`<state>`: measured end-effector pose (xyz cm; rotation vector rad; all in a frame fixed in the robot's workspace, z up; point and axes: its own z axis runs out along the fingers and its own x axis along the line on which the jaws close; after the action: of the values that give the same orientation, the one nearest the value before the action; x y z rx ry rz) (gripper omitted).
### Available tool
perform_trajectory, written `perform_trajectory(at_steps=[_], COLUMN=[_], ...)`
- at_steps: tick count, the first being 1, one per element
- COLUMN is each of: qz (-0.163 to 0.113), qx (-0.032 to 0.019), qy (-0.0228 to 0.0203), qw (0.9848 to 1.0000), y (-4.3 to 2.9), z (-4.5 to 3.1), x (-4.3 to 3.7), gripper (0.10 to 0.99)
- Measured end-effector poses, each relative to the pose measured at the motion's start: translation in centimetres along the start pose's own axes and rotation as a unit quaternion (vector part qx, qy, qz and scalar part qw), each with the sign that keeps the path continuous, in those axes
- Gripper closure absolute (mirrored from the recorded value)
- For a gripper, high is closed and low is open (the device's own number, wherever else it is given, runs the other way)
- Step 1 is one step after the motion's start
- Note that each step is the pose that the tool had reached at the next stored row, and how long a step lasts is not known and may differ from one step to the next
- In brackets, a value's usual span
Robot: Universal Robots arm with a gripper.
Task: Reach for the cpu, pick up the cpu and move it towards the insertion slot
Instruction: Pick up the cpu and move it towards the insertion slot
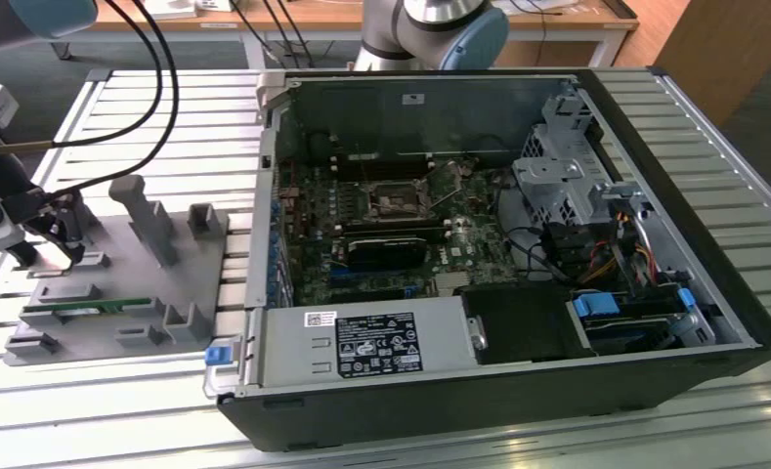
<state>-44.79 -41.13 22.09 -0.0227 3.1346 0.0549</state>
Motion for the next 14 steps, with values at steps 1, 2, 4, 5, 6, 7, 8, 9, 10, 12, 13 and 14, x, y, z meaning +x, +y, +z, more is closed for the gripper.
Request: perform_trajectory(at_steps=[1, 2, 4, 5, 6, 7, 8, 9, 10, 12, 13, 14], qz=[0.0, 0.0, 0.0, 0.0, 0.0, 0.0, 0.0, 0.0, 0.0, 0.0, 0.0, 0.0], qx=[0.0, 0.0001, 0.0, 0.0, 0.0001, 0.0001, 0.0001, 0.0001, 0.0001, 0.0001, 0.0001, 0.0001], qy=[0.0, 0.0001, 0.0001, 0.0, 0.0001, 0.0001, 0.0001, 0.0001, 0.0001, 0.0002, 0.0002, 0.0002], qw=[1.0, 1.0, 1.0, 1.0, 1.0, 1.0, 1.0, 1.0, 1.0, 1.0, 1.0, 1.0], y=[0.0, 0.0, 0.0, 0.01, 0.01, 0.01, 0.01, 0.01, 0.01, 0.01, 0.01, 0.01], z=[-0.03, -0.08, -0.13, -0.14, -0.17, -0.19, -0.2, -0.23, -0.25, -0.28, -0.3, -0.33], x=[0.0, 0.01, 0.0, 0.0, 0.0, 0.01, 0.0, 0.0, 0.0, 0.0, 0.0, 0.0], gripper=[0.549, 0.549, 0.549, 0.549, 0.549, 0.549, 0.549, 0.549, 0.549, 0.549, 0.549, 0.549])
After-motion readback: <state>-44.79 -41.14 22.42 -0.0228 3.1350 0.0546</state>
